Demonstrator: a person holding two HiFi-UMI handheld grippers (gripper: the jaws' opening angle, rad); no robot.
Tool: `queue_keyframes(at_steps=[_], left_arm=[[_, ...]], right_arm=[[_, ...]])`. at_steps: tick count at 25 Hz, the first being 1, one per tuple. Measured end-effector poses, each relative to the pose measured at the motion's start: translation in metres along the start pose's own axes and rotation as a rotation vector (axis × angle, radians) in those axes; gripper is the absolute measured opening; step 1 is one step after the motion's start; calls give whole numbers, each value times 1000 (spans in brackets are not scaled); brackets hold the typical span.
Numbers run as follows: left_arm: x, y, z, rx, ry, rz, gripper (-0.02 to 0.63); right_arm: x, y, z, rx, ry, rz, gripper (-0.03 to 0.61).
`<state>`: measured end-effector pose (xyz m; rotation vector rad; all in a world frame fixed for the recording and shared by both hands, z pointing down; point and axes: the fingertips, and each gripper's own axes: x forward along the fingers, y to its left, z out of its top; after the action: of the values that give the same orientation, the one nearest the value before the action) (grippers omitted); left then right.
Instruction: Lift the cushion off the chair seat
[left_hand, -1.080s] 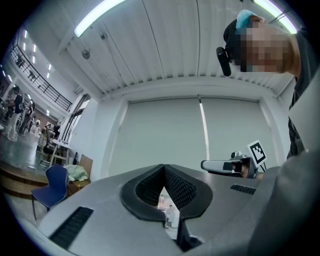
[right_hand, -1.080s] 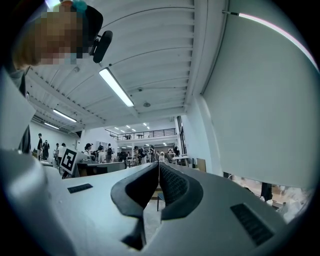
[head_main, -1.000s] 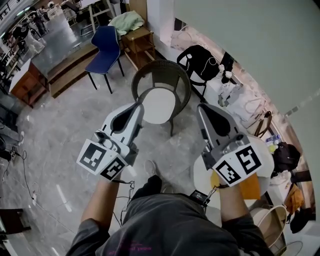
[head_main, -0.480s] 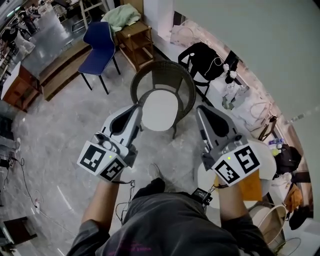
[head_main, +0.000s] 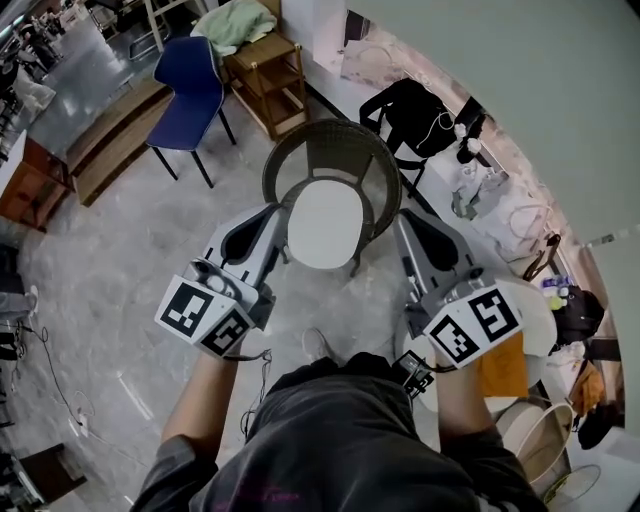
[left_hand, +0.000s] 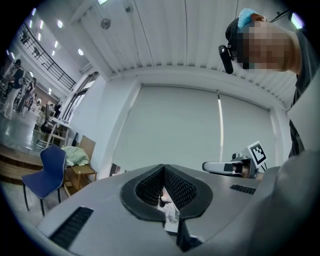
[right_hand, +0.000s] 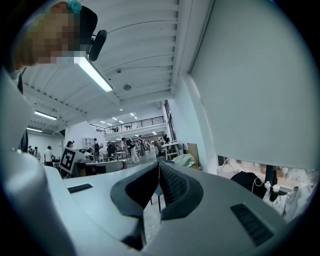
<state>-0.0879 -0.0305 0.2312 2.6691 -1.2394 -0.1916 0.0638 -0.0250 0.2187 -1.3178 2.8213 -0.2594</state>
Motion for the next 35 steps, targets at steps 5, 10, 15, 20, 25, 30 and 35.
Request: queue_keyframes(at_steps=[5, 10, 15, 20, 25, 30, 35], left_arm=[[13, 25, -18, -20, 31, 4, 9], [28, 46, -43, -47, 84, 15, 9], [52, 70, -73, -72, 136, 36, 9], [74, 99, -120, -125, 192, 44, 9], [96, 127, -190, -188, 267, 65, 9], [109, 150, -254, -249, 325, 100, 11], [114, 168, -327, -318, 413, 128, 47]], right_arm=[[24, -10, -18, 20, 26, -6, 14], [45, -29, -45, 59, 68, -15, 14], [74, -57, -76, 89, 116, -13, 14], [106, -90, -129, 150, 185, -14, 14], [130, -125, -201, 231, 270, -24, 15], [147, -148, -265, 297, 350, -14, 15], [155, -169, -333, 378, 430, -14, 15]])
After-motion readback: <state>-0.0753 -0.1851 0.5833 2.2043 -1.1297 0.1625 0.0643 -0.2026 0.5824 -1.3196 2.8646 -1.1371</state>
